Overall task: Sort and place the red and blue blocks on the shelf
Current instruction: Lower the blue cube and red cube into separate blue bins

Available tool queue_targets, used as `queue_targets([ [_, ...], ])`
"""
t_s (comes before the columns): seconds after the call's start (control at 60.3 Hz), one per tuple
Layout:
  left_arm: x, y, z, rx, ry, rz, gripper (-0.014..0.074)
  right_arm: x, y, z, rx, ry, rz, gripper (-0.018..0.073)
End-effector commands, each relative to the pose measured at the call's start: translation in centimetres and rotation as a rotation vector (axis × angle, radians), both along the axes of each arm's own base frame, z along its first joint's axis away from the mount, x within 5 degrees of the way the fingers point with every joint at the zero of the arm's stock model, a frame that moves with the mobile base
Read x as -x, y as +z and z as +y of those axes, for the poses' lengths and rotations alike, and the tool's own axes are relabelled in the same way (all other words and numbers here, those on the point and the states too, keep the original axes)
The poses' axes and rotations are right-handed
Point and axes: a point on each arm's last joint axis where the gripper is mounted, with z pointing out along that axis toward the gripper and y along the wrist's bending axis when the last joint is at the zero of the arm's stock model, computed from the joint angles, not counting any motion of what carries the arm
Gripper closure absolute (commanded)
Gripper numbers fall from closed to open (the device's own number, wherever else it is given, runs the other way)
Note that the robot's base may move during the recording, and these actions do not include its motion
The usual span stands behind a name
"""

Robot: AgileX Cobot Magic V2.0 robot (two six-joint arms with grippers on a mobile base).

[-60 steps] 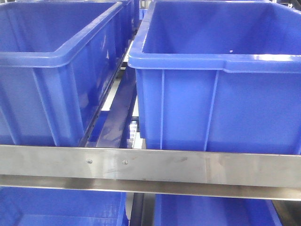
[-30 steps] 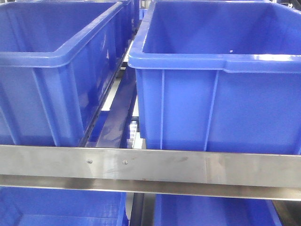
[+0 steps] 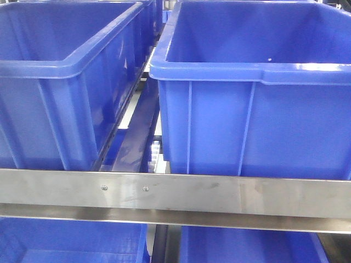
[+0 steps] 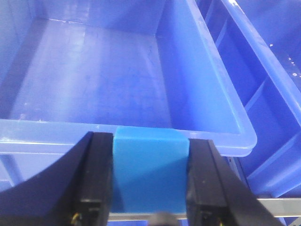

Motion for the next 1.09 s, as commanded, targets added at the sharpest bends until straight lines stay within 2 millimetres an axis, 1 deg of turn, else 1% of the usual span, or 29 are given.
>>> queue_targets([
  [0.0,-0.2,1.8,-0.1,0.031,0.001,-0.117,0.0475,-0.1,1.7,-0.1,0.007,-0.009,-0.117,0.0508],
  [0.481,-0.2,1.9,-0.1,0.036,0.001,-0.129,0.0475,-0.1,2.1,-0.1,0.006,-0.009,-0.154,0.0508],
  [0.796,-0.2,2.9,-0.1,0.048,0.001,-0.169,0.0475,-0.2,2.8,-0.1,0.046,-0.009,-0.216,0.0508],
  [0.962,-0.4,3.9,-0.1,0.056,0.002,-0.196,0.0475,-0.9,2.9,-0.1,0.069,-0.007,-0.221,0.0508],
  [1.078,-1.1,4.5,-0.3,0.055,0.002,-0.19,0.0475,-1.8,3.2,-0.1,0.071,-0.004,-0.21,0.0508],
])
